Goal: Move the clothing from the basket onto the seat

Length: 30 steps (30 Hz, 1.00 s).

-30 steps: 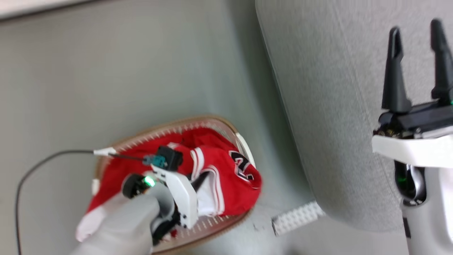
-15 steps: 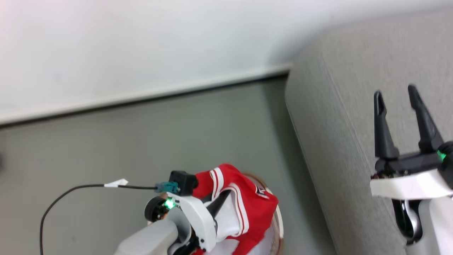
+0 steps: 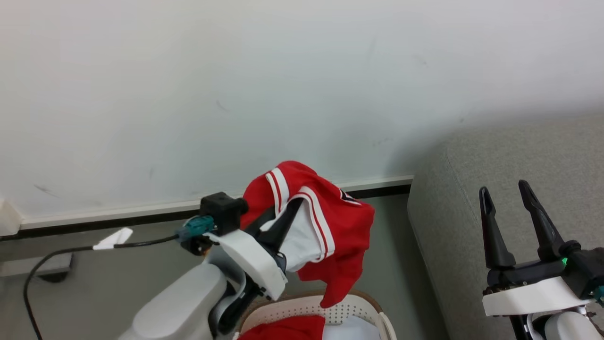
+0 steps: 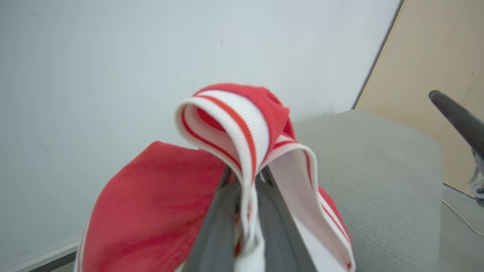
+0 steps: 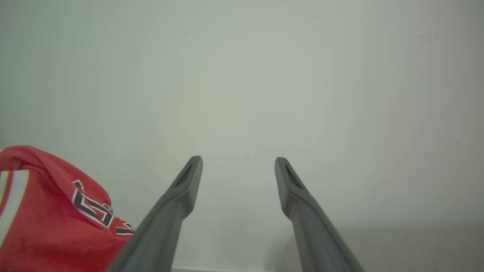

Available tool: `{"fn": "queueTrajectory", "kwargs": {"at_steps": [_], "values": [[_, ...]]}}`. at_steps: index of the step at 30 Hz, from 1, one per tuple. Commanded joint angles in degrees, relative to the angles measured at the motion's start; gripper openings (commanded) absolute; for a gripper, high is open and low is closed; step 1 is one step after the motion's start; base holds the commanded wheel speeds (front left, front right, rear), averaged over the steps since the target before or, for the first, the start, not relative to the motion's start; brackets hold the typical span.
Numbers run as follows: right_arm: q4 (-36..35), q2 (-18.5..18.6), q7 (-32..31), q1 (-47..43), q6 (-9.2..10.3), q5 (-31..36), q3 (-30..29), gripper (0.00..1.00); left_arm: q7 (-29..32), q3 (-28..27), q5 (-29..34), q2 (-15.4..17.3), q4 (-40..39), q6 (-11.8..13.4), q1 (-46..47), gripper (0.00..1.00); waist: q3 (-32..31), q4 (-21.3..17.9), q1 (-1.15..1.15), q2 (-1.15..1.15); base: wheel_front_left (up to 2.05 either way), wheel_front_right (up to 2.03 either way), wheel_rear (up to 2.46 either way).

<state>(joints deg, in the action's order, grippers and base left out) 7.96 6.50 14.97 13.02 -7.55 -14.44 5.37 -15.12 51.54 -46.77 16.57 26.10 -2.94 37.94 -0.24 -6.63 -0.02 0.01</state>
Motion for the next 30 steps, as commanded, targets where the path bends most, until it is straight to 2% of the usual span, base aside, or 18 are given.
{"fn": "queueTrajectory", "kwargs": {"at_steps": [1, 7, 15, 22, 27, 30], "values": [[0.05, -0.12, 0.15, -1.22, 0.12, -0.75, 0.13, 1.00, -0.04, -1.06, 1.46, 0.76, -1.60, 0.60, -0.84, 0.00, -1.36, 0.85, 0.02, -0.01, 0.00, 0.00, 0.00], [-0.21, -0.64, 0.15, -3.26, 0.12, -1.22, 1.82, 1.00, -0.04, -3.90, 3.03, 2.18, -6.46, 2.92, -0.52, 0.00, -2.60, 1.34, 0.02, -0.01, 0.00, 0.00, 0.00], [-1.31, 0.66, 0.15, -3.14, 0.12, -0.66, 6.95, 1.00, 0.18, -4.48, 3.10, 2.98, -8.84, 4.11, -0.55, 0.00, -2.39, 1.60, 0.02, -0.01, 0.00, 0.00, 0.00], [-1.20, 3.04, 0.15, -1.73, 0.12, -1.79, 14.95, 1.00, 0.75, -3.91, 3.21, 1.88, -8.39, 4.01, 0.71, 0.00, -2.14, 2.85, 0.02, -0.01, 0.00, 0.00, 0.00], [2.98, 4.69, 0.15, 1.95, 0.12, 0.33, 21.83, 1.00, 1.01, -2.43, 3.76, 0.34, -8.15, 3.47, 1.35, 0.00, -2.08, 4.91, 0.02, -0.01, 0.00, 0.00, 0.00], [7.46, 5.28, 0.15, 4.78, 0.12, 2.65, 24.03, 1.00, 1.28, -1.15, 3.94, -0.98, -8.02, 2.83, 1.27, 0.00, -2.10, 6.47, 0.02, -0.01, 0.00, 0.00, 0.00]]}}
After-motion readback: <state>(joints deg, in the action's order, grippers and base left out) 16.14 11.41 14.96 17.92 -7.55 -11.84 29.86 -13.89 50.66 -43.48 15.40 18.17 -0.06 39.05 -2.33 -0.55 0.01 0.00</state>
